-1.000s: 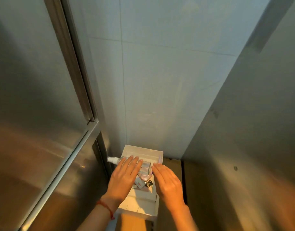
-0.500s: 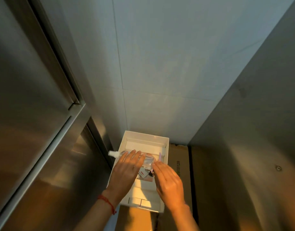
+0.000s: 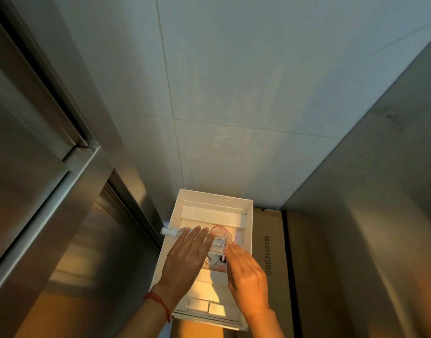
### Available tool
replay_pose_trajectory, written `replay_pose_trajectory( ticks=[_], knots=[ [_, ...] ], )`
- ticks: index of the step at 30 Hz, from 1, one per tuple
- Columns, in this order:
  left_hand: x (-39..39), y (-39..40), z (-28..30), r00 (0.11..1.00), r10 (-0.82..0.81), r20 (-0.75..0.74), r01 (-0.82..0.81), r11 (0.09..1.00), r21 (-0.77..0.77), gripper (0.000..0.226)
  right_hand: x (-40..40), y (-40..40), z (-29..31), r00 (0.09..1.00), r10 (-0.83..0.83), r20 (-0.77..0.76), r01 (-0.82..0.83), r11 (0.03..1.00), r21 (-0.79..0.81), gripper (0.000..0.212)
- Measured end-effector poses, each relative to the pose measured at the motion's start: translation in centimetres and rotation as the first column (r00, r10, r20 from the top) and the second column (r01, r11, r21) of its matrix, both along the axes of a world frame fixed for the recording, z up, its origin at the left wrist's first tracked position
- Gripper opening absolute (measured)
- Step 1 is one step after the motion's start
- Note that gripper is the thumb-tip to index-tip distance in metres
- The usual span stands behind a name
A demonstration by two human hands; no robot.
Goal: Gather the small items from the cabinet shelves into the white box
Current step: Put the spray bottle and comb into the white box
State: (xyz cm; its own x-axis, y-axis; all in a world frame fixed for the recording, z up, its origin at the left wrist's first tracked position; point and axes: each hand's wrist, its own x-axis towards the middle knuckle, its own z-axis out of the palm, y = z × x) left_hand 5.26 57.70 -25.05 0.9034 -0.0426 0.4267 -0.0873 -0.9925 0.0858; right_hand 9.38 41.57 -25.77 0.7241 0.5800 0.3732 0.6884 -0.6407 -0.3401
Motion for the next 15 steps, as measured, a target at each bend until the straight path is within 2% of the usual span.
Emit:
replay_pose_trajectory(
  ticks=[2,4,6,7,10,12,14,15],
  knots=[
    [0.1,0.0,-0.6,1.0,0.003,-0.006,-0.003,1.0,-0.011,0.069,-0.3,0.1,-0.9,0.997,-0.022,0.078,0.023,1.0,-0.004,0.019],
    [0.4,0.0,-1.1,1.0,0.013,-0.016,-0.013,1.0,-0.02,0.069,-0.4,0.4,-1.3,0.993,-0.066,0.098,0.067,0.998,-0.013,0.034],
    [0.6,0.0,-1.6,0.999,0.021,-0.03,-0.022,0.999,-0.033,0.07,-0.3,0.7,-2.1,0.99,-0.102,0.098,0.104,0.995,-0.011,0.017],
    [0.6,0.0,-1.9,0.999,0.023,-0.039,-0.024,0.999,-0.033,0.07,-0.3,0.8,-2.0,0.99,-0.113,0.085,0.115,0.993,-0.015,0.024],
    [0.9,0.2,-2.7,0.998,0.016,-0.068,-0.017,1.0,-0.011,0.07,-0.3,1.2,-3.1,0.988,-0.136,0.073,0.138,0.99,-0.012,0.015],
    [1.1,0.4,-3.1,0.997,0.012,-0.079,-0.012,1.0,0.0,0.07,-0.2,1.5,-3.3,0.987,-0.155,0.032,0.156,0.988,-0.016,0.025],
    [1.5,0.5,-3.3,0.996,0.002,-0.085,-0.001,1.0,0.012,0.071,0.0,1.7,-3.5,0.987,-0.159,0.019,0.16,0.987,-0.029,0.023],
    [1.6,0.5,-3.4,0.997,-0.008,-0.083,0.009,1.0,0.016,0.072,0.0,1.7,-3.5,0.986,-0.167,-0.004,0.166,0.985,-0.045,0.03]
  ],
)
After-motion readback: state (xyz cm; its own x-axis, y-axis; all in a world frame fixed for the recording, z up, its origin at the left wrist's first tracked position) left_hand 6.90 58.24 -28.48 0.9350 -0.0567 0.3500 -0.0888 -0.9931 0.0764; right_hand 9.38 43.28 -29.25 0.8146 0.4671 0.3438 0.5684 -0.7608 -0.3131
